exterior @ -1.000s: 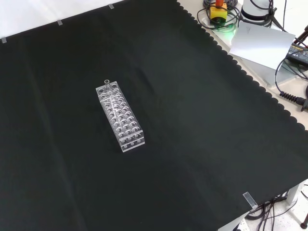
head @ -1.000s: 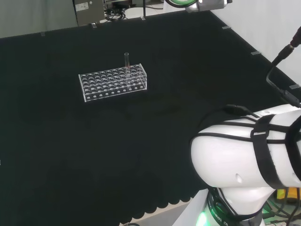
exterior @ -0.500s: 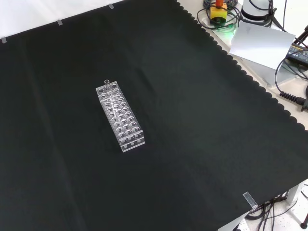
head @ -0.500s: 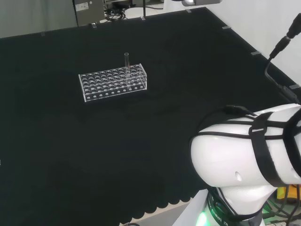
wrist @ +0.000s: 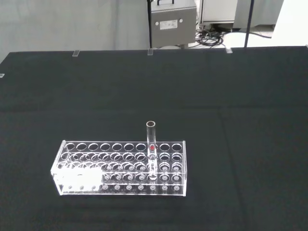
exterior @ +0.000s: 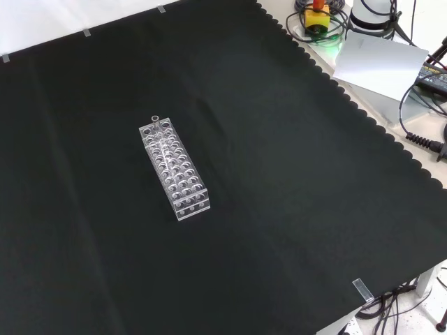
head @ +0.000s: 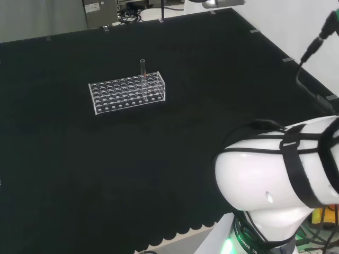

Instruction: Pick up the test tube.

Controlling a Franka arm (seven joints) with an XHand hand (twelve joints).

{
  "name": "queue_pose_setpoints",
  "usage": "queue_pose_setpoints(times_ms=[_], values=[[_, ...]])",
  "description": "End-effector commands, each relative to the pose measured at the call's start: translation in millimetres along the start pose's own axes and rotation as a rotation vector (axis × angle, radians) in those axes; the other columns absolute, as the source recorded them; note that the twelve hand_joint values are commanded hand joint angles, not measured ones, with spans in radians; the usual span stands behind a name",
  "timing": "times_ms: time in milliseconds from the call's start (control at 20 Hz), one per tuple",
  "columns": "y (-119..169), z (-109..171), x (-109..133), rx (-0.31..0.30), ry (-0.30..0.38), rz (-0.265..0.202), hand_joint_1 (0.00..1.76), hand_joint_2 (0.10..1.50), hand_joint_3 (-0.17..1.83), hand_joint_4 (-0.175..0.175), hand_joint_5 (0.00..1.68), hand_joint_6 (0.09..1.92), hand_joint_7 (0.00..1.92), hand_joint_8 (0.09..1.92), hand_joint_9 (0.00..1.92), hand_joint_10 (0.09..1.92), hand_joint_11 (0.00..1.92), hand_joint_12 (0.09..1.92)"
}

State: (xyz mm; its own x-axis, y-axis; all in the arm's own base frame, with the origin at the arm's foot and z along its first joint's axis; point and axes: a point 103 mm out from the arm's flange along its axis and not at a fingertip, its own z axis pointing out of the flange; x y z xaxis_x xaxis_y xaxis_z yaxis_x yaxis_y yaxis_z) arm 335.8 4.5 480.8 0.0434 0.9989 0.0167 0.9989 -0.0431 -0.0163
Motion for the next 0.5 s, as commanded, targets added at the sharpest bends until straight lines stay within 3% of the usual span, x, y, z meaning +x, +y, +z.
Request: queue_pose_setpoints(times_ms=[50,500], values=[[65,23,11,0.073,0.005,-0.053,0.69,0.81,0.36,-0.105,0.26,0.09,0.13,0.91,0.08,0.97,0.0,1.58],[126,66,14,0.179,-0.019,-0.074,0.72,0.8,0.38,-0.11,0.28,0.09,0.16,0.92,0.13,0.97,0.01,1.59]])
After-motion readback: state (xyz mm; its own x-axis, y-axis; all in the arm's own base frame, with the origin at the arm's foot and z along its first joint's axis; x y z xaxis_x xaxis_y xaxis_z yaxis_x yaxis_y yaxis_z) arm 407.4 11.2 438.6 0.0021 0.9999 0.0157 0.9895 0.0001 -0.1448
